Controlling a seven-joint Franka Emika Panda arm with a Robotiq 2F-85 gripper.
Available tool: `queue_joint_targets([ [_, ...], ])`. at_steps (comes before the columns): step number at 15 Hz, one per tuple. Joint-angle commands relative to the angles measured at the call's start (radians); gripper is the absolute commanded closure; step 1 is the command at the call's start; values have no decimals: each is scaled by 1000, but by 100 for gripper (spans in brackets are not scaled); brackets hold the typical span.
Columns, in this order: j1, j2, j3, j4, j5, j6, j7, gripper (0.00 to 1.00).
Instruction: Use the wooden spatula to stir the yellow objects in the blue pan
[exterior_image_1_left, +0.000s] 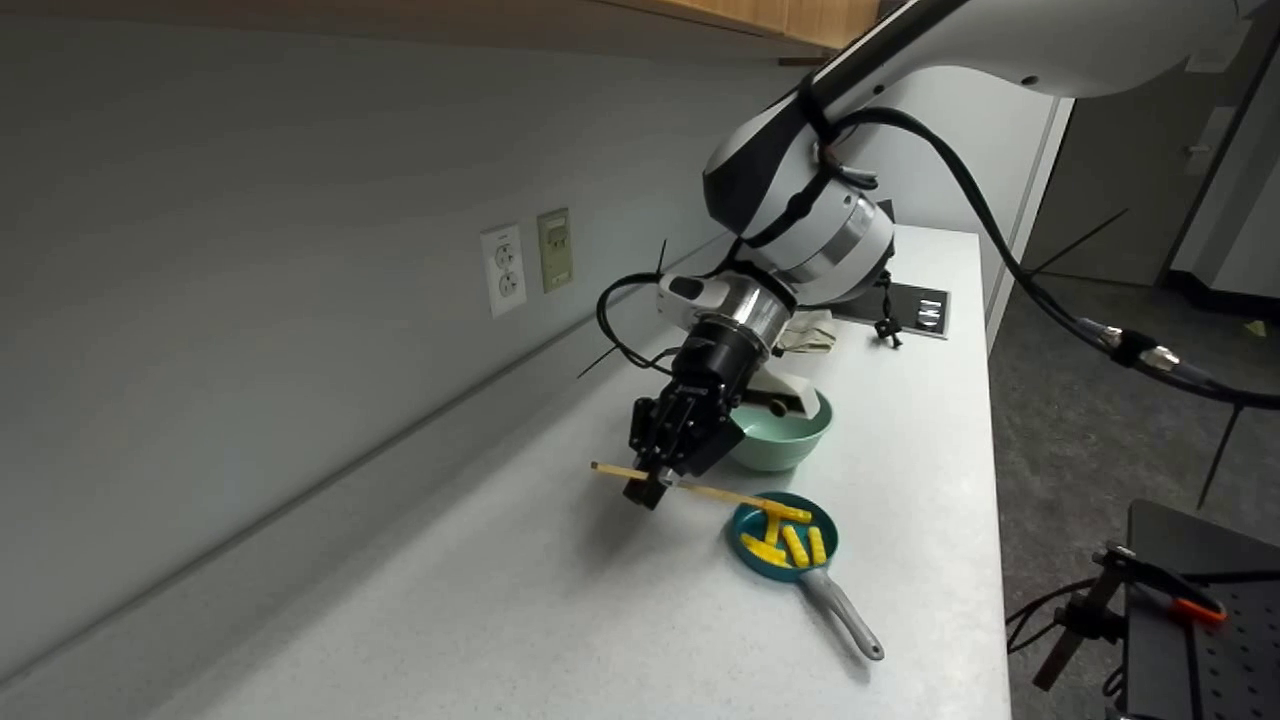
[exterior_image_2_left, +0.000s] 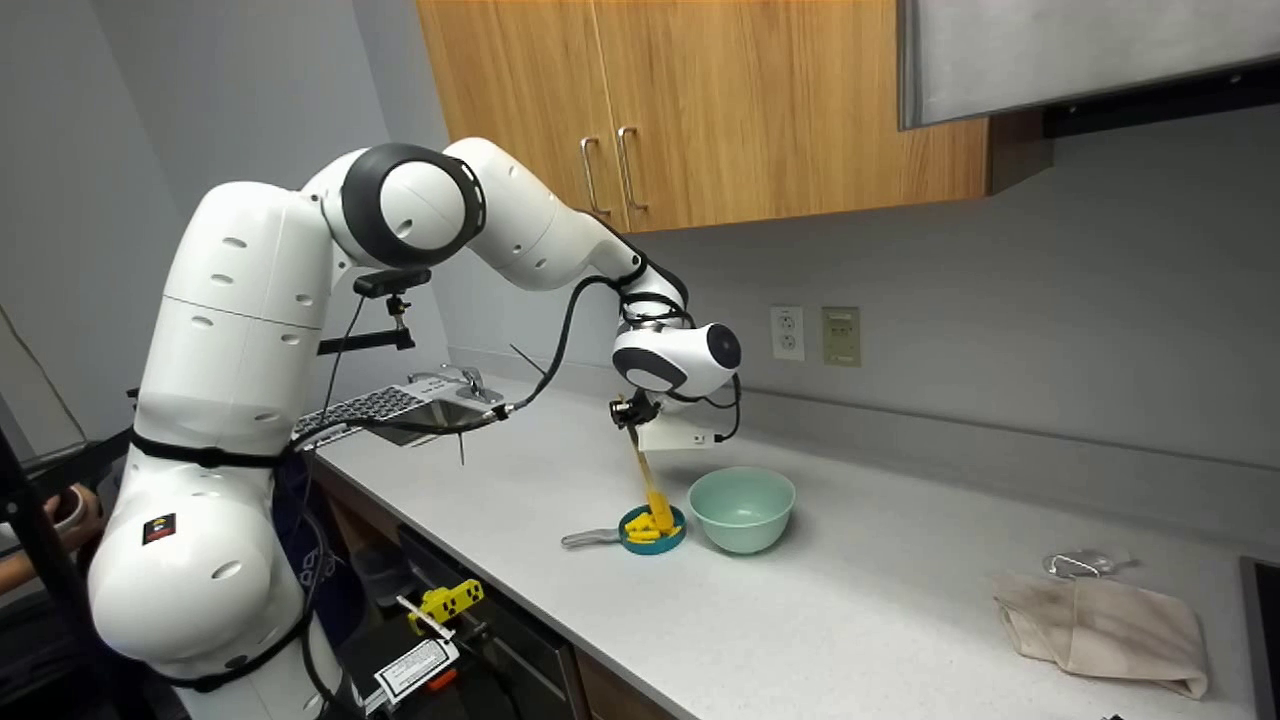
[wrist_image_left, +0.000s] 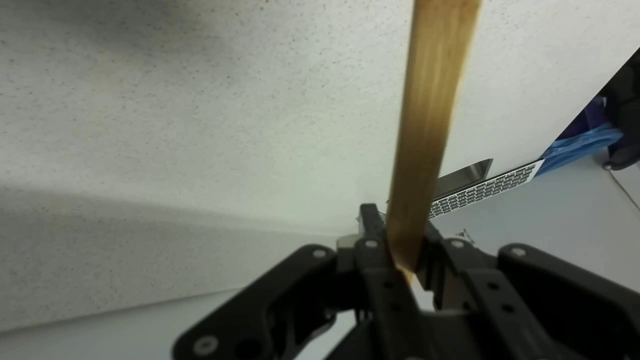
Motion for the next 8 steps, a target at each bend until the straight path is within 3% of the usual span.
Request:
queue_joint_targets([
  [1, 0, -33, -3, -44, -17, -2, 17, 96],
  [8, 4, -2, 13, -49, -10, -23, 8, 96],
])
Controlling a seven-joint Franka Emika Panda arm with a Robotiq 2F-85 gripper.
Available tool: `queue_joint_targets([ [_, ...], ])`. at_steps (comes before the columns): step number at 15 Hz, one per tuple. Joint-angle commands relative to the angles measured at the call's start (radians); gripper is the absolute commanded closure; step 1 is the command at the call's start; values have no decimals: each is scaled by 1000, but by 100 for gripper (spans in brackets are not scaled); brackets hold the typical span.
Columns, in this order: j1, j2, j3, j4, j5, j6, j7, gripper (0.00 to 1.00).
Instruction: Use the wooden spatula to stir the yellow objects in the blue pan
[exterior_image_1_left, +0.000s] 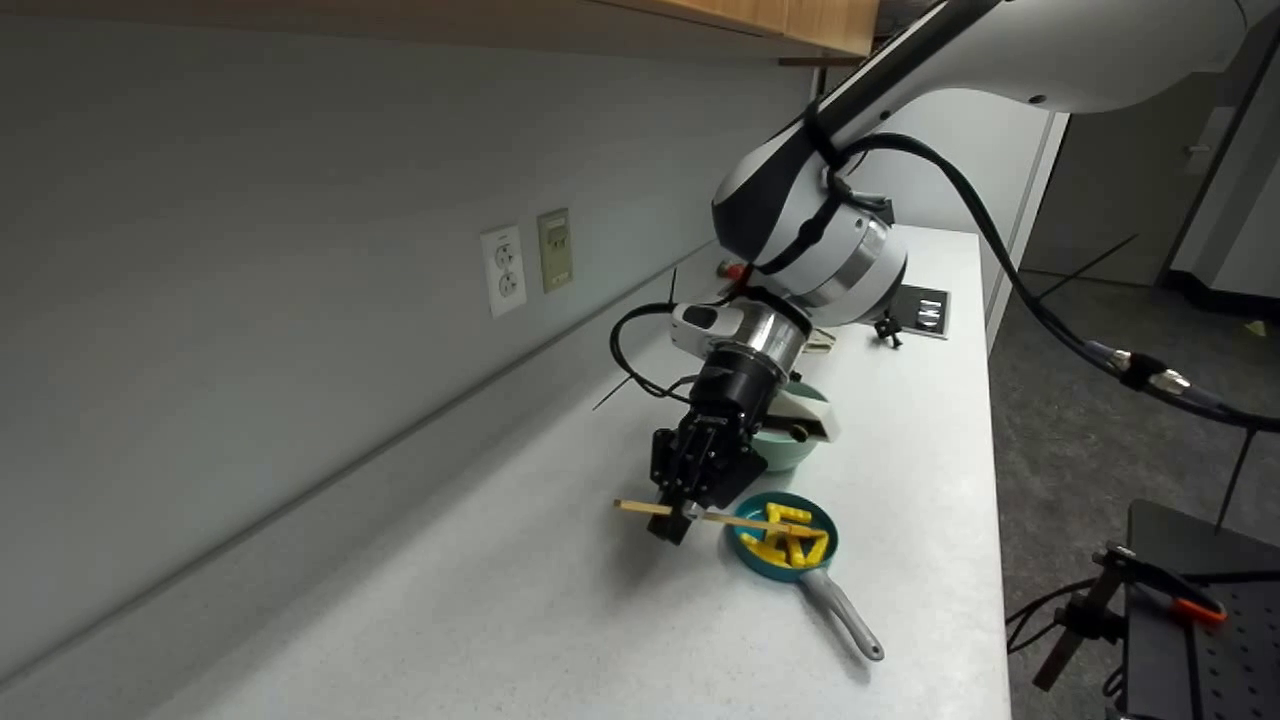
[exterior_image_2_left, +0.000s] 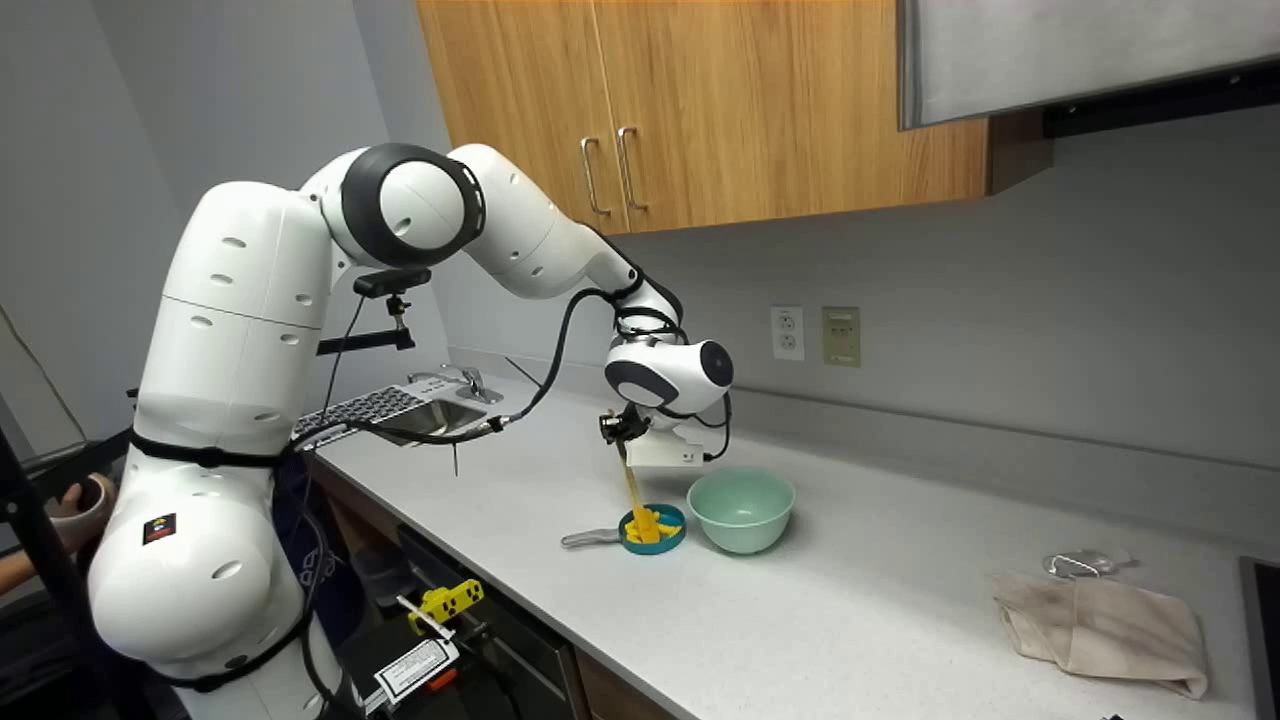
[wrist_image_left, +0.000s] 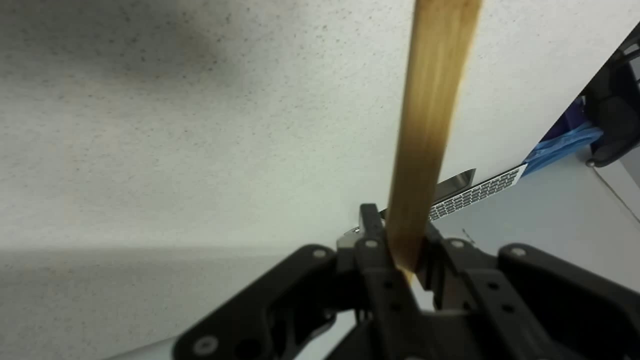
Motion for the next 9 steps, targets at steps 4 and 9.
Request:
queue_joint_targets([
  [4, 12, 4, 32, 55, -1, -24, -2, 96],
  [9, 13, 13, 52, 105, 15, -31, -7, 96],
])
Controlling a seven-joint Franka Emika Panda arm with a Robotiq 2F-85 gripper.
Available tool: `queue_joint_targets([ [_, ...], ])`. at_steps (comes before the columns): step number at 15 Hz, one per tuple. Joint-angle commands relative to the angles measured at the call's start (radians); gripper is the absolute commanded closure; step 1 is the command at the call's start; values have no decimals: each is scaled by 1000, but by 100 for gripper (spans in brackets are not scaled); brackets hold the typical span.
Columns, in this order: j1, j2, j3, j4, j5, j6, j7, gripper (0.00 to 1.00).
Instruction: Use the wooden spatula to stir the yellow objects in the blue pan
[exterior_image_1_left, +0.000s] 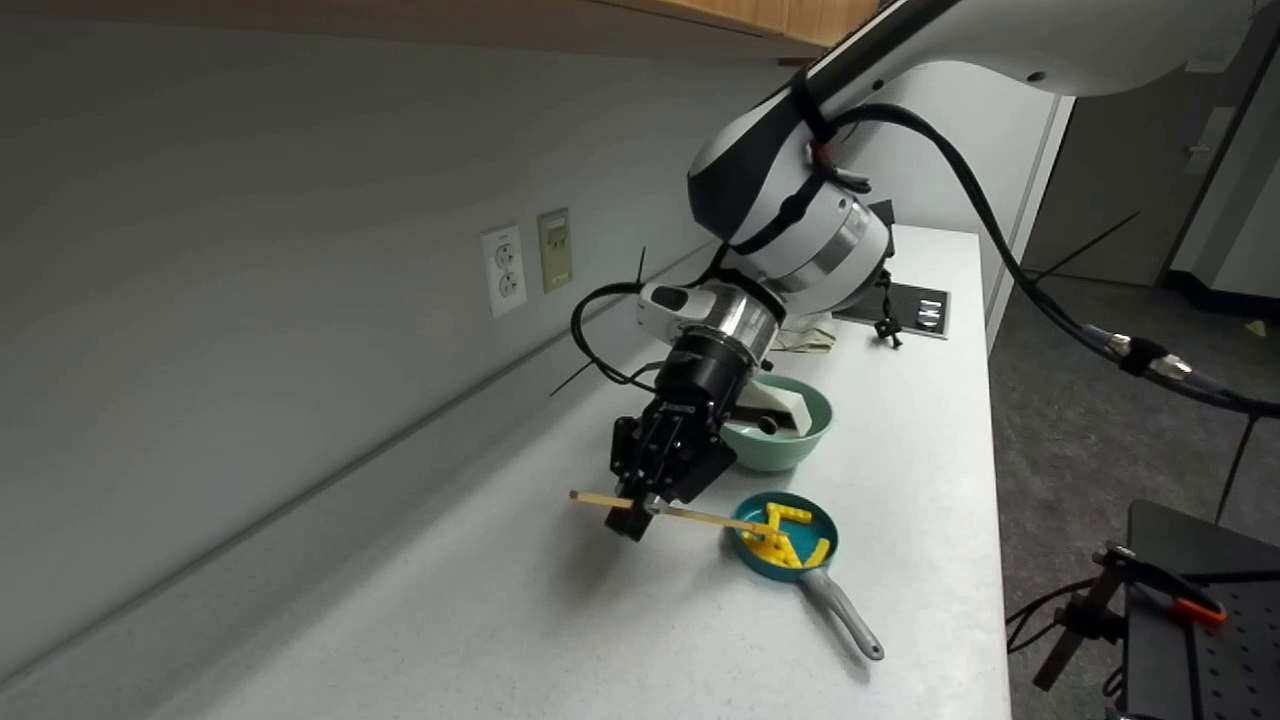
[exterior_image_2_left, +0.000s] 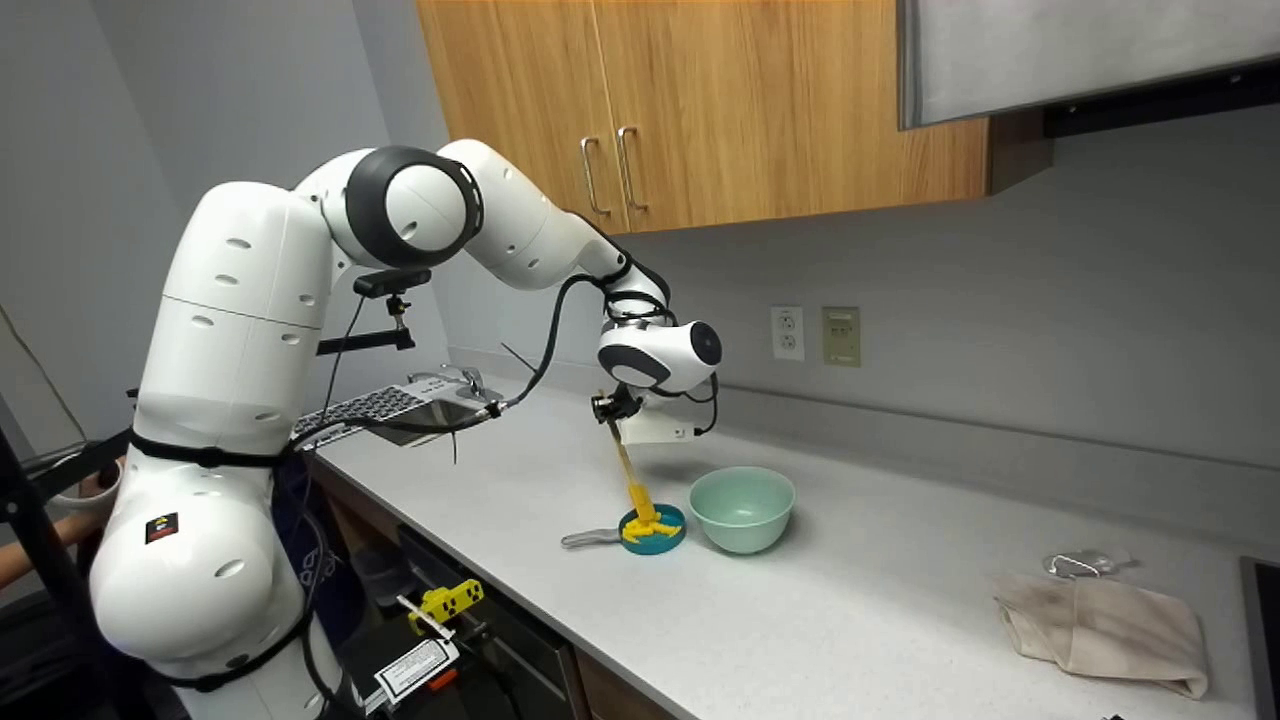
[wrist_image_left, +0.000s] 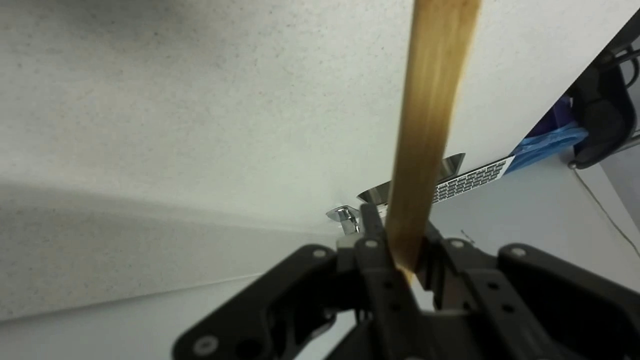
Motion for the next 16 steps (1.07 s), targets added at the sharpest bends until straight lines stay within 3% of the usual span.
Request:
queue_joint_targets([
  [1, -5, 12, 7, 47, 25, -36, -8, 96],
  [16, -74, 99, -31, 88, 157, -229, -29, 96],
])
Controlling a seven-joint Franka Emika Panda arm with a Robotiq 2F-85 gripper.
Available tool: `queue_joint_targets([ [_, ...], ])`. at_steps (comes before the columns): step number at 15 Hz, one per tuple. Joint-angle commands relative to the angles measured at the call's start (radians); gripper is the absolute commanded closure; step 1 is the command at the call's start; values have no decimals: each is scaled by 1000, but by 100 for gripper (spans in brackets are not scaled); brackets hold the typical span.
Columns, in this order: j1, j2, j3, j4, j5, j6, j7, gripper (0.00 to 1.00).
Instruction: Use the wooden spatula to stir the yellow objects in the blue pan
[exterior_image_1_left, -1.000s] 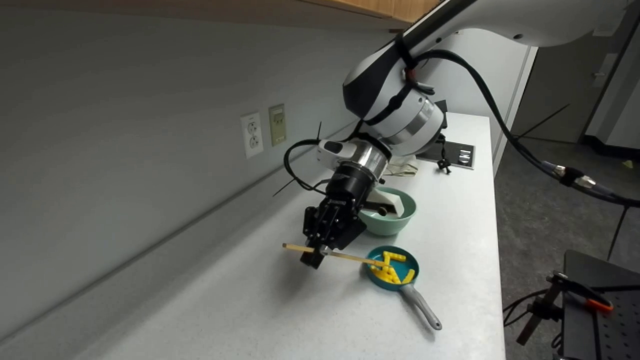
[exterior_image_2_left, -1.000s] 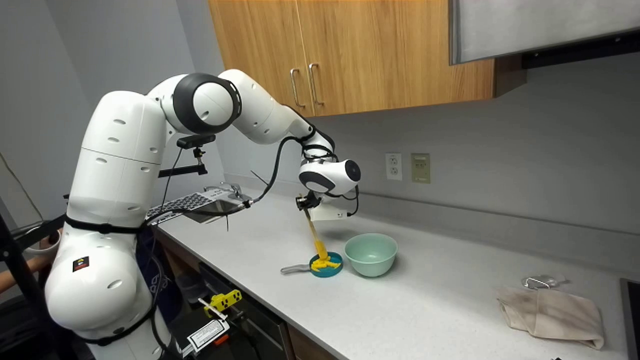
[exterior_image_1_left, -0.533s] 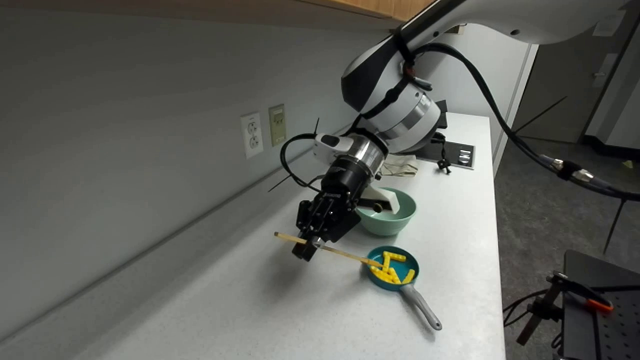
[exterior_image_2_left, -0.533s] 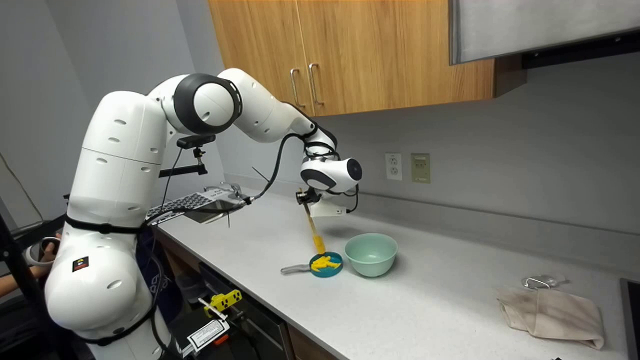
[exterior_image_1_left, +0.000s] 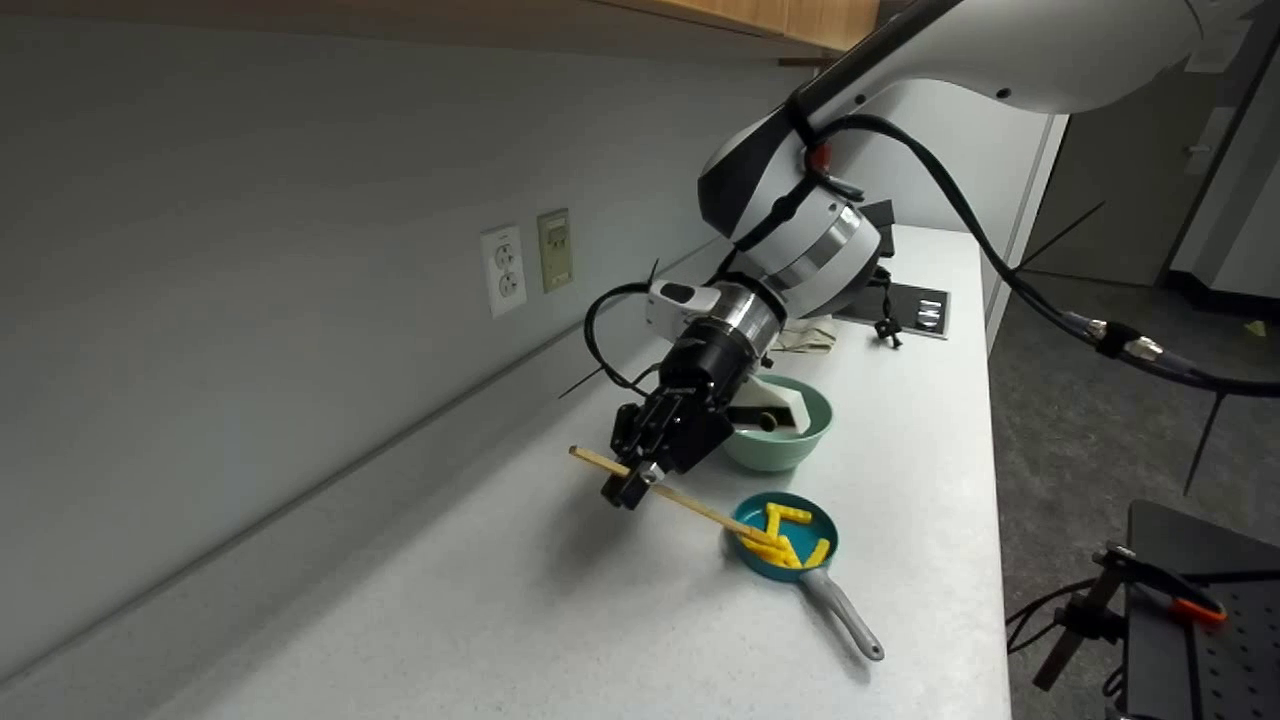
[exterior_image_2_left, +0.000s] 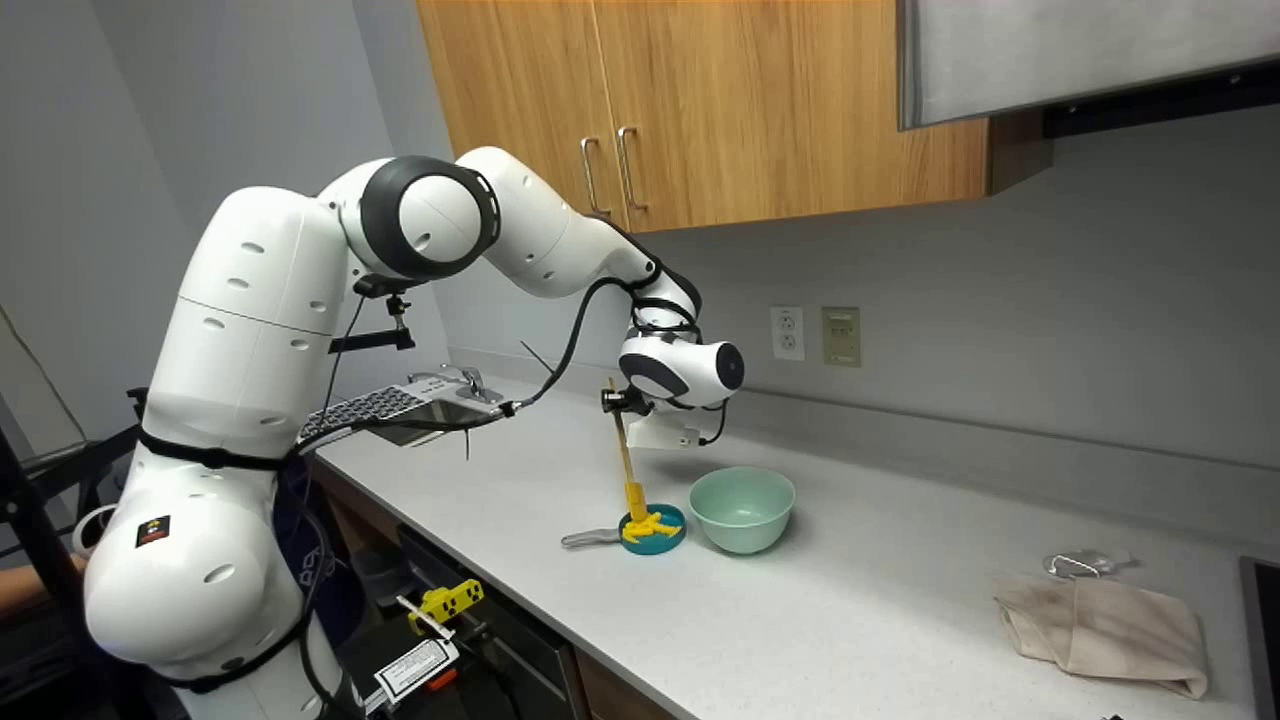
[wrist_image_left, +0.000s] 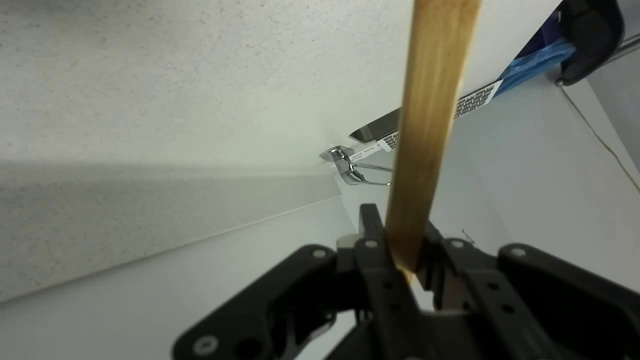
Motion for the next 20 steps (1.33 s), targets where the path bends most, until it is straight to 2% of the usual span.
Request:
queue_joint_targets([
  [1, -26, 59, -12, 53, 49, -87, -22, 96],
  [6, -22, 80, -36, 73, 66, -95, -15, 96],
  [13, 37, 40, -70, 82, -78, 6, -15, 96],
  [20, 34, 5, -36, 67, -134, 84, -47, 96],
])
